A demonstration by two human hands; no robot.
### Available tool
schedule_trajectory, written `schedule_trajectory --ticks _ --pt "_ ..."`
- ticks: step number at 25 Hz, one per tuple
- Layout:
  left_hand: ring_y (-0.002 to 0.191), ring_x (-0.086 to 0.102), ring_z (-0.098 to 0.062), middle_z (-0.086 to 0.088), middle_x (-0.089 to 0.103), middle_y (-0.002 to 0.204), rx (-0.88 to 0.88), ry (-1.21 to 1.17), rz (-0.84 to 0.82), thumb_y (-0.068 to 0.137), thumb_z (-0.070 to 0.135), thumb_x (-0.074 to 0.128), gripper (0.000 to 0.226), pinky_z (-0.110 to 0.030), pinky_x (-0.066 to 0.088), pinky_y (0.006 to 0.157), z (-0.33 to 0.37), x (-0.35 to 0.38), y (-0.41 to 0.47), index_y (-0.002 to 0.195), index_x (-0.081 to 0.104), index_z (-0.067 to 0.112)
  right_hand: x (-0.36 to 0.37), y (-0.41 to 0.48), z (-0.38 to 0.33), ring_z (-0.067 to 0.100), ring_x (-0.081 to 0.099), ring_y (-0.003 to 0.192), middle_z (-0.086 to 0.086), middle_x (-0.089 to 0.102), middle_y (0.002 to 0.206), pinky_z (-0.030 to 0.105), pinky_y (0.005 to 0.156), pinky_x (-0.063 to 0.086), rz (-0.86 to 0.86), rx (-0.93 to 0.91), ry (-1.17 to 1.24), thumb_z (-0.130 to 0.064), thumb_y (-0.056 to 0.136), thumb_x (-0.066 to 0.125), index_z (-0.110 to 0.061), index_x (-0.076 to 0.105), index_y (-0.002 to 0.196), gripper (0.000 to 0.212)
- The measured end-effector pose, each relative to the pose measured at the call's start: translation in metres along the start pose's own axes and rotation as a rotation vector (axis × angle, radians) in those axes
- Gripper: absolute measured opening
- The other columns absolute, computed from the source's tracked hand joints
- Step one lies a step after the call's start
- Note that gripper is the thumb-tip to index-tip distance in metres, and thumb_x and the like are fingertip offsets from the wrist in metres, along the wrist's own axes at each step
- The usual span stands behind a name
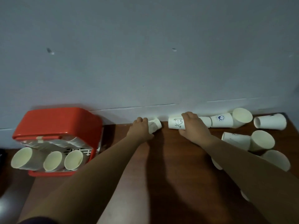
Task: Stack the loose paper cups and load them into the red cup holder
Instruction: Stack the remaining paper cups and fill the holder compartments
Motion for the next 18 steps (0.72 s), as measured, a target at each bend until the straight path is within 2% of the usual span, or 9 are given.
schedule_trajectory --ticks 3,6,10,14,18 --pt "0.118 0.049 -0.033 -0.014 0.046 0.130 -0.005 0.069 -0.019 0.077 0.043 0.076 0.077 -0.044 0.045 0.095 0.003 0.021 0.026 0.136 0.041 0.009 0.028 0.015 0.009 0.029 0.052 0.106 0.008 0.055 0.114 0.040 0.092 0.045 -0.002 -0.058 -0.068 -0.030 0.074 0.067 -0.009 0.053 0.120 0.051" --pt "0.117 0.050 -0.034 -0.015 0.048 0.128 -0.020 0.082 -0.028 0.079 0.036 0.075 0.071 -0.044 0.045 0.096 -0.001 0.038 0.035 0.135 0.040 0.009 0.045 0.019 0.013 0.031 0.052 0.103 0.011 0.055 0.109 0.041 0.093 0.044 0.034 -0.112 -0.150 -0.023 0.071 0.069 -0.007 0.057 0.114 0.048" --pt "0.118 0.048 -0.036 -0.017 0.047 0.127 -0.020 -0.014 0.022 0.082 0.030 0.071 0.068 -0.045 0.045 0.095 -0.006 0.047 0.028 0.138 0.039 0.011 0.054 0.017 0.008 0.033 0.052 0.095 0.013 0.053 0.103 0.044 0.092 0.045 0.082 -0.157 -0.193 -0.017 0.065 0.072 -0.006 0.057 0.110 0.049" --pt "0.116 0.050 -0.035 -0.015 0.045 0.126 -0.044 -0.216 0.107 0.080 0.033 0.074 0.072 -0.044 0.048 0.090 -0.018 0.023 0.001 0.138 0.039 0.009 0.041 0.003 -0.010 0.034 0.052 0.090 0.013 0.048 0.107 0.045 0.079 0.048 0.054 -0.081 -0.061 -0.029 0.065 0.069 -0.008 0.054 0.114 0.055" --pt "0.112 0.054 -0.030 -0.013 0.048 0.125 -0.059 -0.340 0.175 0.078 0.033 0.079 0.070 -0.036 0.047 0.081 -0.039 -0.024 -0.049 0.130 0.040 0.007 0.009 -0.029 -0.049 0.036 0.051 0.100 0.012 0.041 0.116 0.046 0.089 0.047 0.036 -0.009 0.209 -0.032 0.069 0.068 -0.008 0.049 0.125 0.064"
Point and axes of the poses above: each hand's wrist, its own y-axis towards the middle knuckle, its own x-axis out of the palm, z = x × y, the point moved 3 cm from there along y, towards the middle knuckle
